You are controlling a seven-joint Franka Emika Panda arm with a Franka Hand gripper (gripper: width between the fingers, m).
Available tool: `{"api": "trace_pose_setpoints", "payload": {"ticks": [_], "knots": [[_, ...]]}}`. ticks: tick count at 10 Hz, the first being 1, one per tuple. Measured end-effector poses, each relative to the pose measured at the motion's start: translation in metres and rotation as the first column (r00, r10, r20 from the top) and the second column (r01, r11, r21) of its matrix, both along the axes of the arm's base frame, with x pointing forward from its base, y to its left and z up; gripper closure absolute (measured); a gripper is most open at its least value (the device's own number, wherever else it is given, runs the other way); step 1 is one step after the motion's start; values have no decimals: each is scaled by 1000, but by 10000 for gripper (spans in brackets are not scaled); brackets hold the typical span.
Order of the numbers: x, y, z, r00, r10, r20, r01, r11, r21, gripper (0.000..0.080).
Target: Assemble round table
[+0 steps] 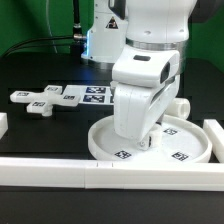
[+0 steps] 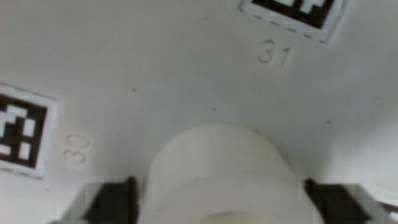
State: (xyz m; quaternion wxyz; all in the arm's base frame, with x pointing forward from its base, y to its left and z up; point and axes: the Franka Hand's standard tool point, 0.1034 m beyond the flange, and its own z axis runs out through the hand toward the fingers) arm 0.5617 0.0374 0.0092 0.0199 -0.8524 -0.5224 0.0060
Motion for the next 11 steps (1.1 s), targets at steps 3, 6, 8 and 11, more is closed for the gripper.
{"api": "trace_pose_setpoints", "payload": {"ticks": [3, 6, 8, 11], "knots": [[-5, -4, 17, 999, -32, 11, 32, 999, -8, 156], [-21, -6, 42, 986, -158, 48, 158, 987, -11, 151], [-36, 14, 59, 944, -327, 53, 328, 945, -10, 150], [-56, 69, 63, 884, -461, 79, 462, 887, 13, 150]]}}
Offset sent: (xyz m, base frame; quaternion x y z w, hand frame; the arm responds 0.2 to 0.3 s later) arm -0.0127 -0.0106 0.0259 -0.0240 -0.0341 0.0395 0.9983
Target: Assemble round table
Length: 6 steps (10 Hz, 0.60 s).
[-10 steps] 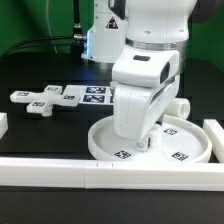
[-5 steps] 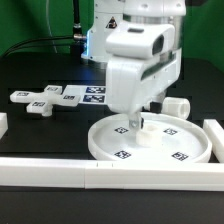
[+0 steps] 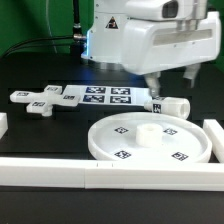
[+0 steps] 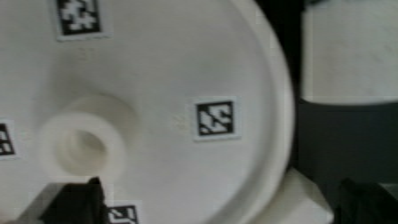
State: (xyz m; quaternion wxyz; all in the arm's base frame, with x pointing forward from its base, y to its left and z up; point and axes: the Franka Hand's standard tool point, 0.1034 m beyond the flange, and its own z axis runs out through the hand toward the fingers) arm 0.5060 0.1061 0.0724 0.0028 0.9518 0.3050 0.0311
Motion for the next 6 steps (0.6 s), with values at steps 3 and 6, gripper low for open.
{"api": "trace_pose_setpoints", "payload": {"ticks": [3, 6], "knots": [[-1, 2, -5, 1000, 5, -15, -5, 1000, -2, 150], [-15, 8, -5, 985, -95, -146, 87, 994, -62, 150]]}}
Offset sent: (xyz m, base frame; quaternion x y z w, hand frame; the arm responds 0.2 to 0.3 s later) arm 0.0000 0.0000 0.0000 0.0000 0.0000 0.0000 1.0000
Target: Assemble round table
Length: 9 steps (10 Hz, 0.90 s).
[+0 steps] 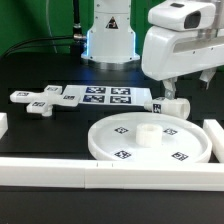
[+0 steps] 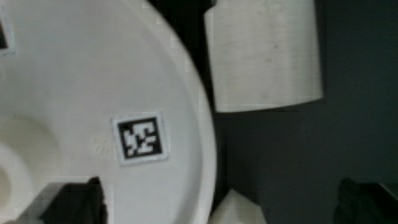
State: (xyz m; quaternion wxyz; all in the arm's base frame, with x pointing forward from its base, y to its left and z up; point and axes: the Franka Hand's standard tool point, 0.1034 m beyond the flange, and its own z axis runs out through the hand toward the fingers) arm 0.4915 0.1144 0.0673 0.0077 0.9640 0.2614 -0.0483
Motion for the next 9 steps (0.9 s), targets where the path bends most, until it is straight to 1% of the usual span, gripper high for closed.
{"api": "trace_pose_setpoints", "payload": {"ticks": [1, 2, 3, 4, 5, 6, 7, 9], "knots": [[-10, 5, 2, 994, -91, -59, 87, 994, -69, 150], [-11, 7, 1, 995, -71, -71, 62, 991, -117, 150], [-19, 2, -3, 988, -56, -147, 35, 989, -143, 150], [-17, -5, -4, 977, -62, -204, 30, 987, -157, 150], [-17, -3, -4, 968, -73, -241, 30, 983, -179, 150], [-23, -2, -5, 942, -82, -326, 8, 975, -221, 150], [-23, -2, -7, 917, -95, -387, -5, 968, -250, 150], [-32, -6, -18, 859, -124, -497, -66, 936, -347, 150]]}}
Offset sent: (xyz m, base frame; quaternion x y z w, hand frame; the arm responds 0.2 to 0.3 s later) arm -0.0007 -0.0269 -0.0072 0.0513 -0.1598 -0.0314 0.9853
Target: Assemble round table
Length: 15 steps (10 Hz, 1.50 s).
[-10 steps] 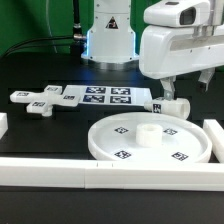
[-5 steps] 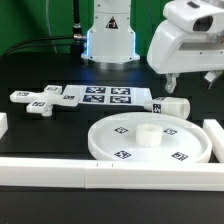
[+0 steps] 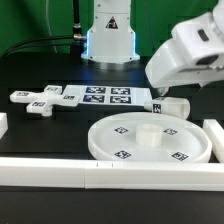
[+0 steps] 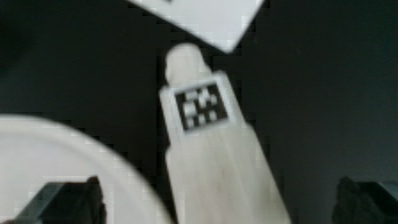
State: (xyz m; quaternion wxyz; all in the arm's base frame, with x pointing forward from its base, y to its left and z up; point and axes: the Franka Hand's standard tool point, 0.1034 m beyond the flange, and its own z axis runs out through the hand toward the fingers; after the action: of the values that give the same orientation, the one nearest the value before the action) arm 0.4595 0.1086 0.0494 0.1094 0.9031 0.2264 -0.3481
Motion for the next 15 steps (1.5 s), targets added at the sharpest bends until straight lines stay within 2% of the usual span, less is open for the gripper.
{"api": "trace_pose_setpoints", "payload": {"ticks": [2, 3, 4, 5, 7, 10, 13, 15], "knots": [[4, 2, -5, 997, -4, -73, 2, 1000, -32, 150], [0, -1, -7, 991, -5, -132, -2, 999, -51, 150], [1, -4, -12, 985, 7, -172, -15, 999, -44, 150], [-2, -4, -13, 975, -3, -223, -13, 998, -68, 150], [1, -2, -17, 978, 0, -206, -13, 998, -59, 150], [-3, -1, -34, 982, 9, -188, -18, 999, -43, 150], [-4, -2, -35, 982, 9, -190, -18, 999, -43, 150], [-4, -2, -35, 982, 9, -191, -18, 999, -42, 397]]}}
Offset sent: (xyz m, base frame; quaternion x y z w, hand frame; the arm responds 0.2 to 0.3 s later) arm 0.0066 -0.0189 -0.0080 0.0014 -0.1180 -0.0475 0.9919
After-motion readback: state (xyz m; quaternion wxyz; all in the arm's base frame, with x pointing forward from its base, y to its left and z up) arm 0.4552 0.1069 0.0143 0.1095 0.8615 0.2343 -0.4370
